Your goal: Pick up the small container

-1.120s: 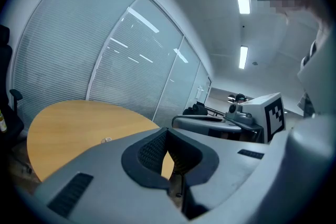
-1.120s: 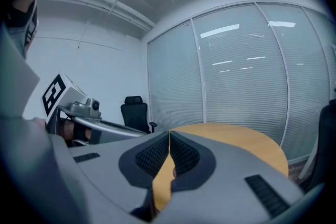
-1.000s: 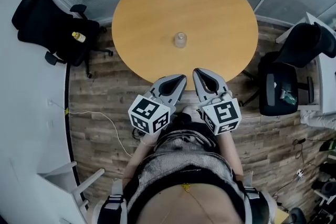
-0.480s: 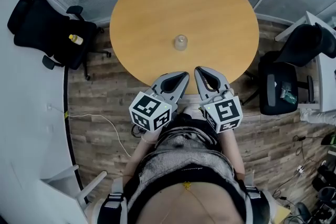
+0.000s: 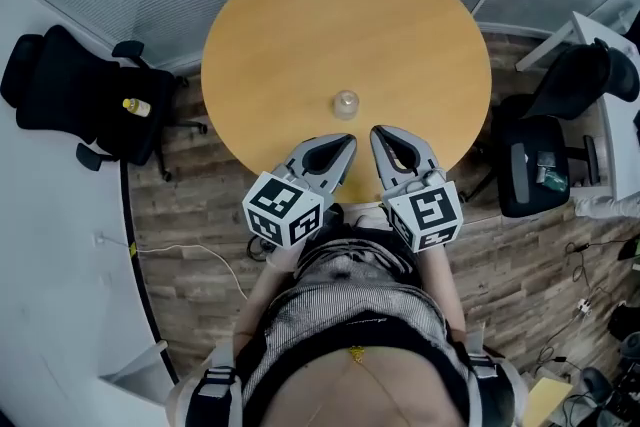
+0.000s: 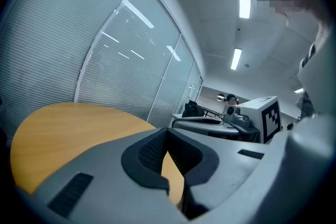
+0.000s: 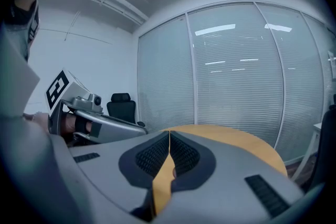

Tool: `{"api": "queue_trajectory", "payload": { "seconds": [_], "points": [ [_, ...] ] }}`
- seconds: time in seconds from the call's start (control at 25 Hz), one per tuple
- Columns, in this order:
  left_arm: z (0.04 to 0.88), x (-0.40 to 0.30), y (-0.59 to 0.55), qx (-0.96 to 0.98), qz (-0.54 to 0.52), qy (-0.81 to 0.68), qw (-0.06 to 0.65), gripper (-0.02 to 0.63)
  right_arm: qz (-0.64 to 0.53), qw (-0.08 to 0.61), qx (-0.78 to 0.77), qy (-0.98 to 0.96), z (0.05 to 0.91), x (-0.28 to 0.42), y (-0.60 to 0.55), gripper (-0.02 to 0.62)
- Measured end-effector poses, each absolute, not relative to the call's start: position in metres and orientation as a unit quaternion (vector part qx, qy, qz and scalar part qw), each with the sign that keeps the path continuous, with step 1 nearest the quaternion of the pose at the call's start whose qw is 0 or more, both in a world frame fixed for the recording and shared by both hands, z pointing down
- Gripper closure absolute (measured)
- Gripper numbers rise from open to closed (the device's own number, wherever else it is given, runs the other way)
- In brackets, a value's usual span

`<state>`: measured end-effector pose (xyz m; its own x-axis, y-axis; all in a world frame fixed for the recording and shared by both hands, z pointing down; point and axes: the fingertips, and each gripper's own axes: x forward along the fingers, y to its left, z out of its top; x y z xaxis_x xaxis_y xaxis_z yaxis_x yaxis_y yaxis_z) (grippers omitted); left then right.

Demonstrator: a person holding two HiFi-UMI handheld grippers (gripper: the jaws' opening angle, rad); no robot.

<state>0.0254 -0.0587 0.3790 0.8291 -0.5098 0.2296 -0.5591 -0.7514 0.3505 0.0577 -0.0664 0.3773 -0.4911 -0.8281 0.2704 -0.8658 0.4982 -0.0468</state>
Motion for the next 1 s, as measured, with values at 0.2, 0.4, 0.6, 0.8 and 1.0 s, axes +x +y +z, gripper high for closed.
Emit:
{"api": "queue_trajectory", "payload": {
  "seconds": [0.2, 0.4, 0.6, 0.8, 1.0],
  "points": [
    [0.383, 0.022, -0.078, 0.936, 0.062, -0.275, 0.210, 0.601, 0.096, 0.113, 0.498, -0.854, 0.385, 0.053, -0.085, 0.575],
    [0.387, 0.014, -0.095, 0.938, 0.066, -0.264, 0.217, 0.601, 0.107, 0.113, 0.505, -0.849, 0.388, 0.045, -0.102, 0.575],
    [0.387, 0.008, -0.108, 0.941, 0.067, -0.252, 0.215, 0.601, 0.095, 0.124, 0.513, -0.844, 0.390, 0.041, -0.116, 0.575],
    [0.388, 0.002, -0.119, 0.942, 0.068, -0.246, 0.218, 0.601, 0.090, 0.127, 0.517, -0.842, 0.389, 0.043, -0.127, 0.575],
    [0.391, -0.014, -0.128, 0.943, 0.067, -0.240, 0.220, 0.601, 0.092, 0.128, 0.527, -0.835, 0.391, 0.040, -0.137, 0.575]
  ]
}}
